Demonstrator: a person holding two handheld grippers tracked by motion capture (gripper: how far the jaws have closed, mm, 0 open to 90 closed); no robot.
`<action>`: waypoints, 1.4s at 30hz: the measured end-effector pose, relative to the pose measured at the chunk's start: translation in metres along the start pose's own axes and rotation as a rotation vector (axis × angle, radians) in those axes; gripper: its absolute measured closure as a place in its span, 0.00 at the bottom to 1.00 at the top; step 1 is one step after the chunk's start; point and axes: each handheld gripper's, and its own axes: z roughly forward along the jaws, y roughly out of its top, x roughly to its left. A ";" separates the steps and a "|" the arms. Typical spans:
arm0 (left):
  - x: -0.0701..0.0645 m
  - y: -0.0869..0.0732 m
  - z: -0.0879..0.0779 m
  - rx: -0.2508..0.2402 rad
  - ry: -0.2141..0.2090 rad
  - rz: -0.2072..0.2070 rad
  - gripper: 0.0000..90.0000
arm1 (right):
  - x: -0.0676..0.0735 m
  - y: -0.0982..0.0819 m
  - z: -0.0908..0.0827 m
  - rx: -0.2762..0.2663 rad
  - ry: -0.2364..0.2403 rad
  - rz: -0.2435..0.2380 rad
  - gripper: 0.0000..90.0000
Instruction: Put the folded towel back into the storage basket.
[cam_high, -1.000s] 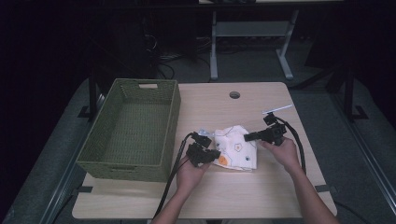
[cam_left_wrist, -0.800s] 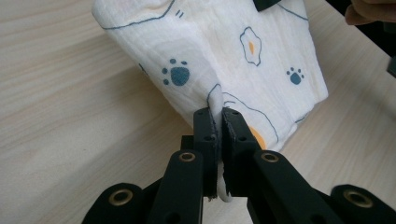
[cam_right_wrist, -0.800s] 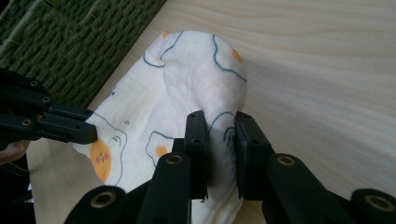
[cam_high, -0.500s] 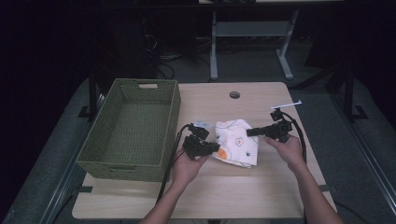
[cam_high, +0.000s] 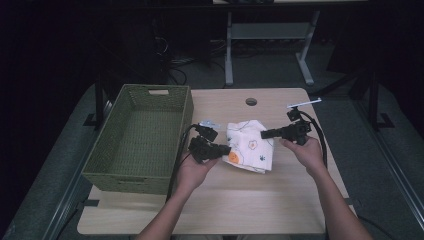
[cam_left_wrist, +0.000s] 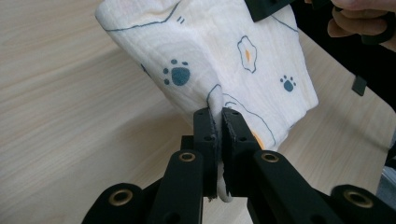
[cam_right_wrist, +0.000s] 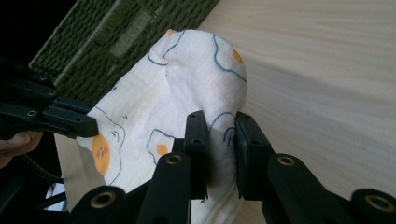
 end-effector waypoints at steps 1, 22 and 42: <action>0.001 0.001 -0.002 0.002 0.000 0.001 0.95 | 0.000 0.000 0.000 0.000 0.000 0.000 0.85; 0.014 0.014 -0.033 -0.023 -0.025 -0.012 0.95 | 0.026 0.027 -0.001 -0.014 0.019 -0.024 0.85; 0.039 0.022 -0.073 -0.053 -0.033 -0.008 0.95 | 0.057 0.056 0.012 -0.034 0.036 -0.044 0.85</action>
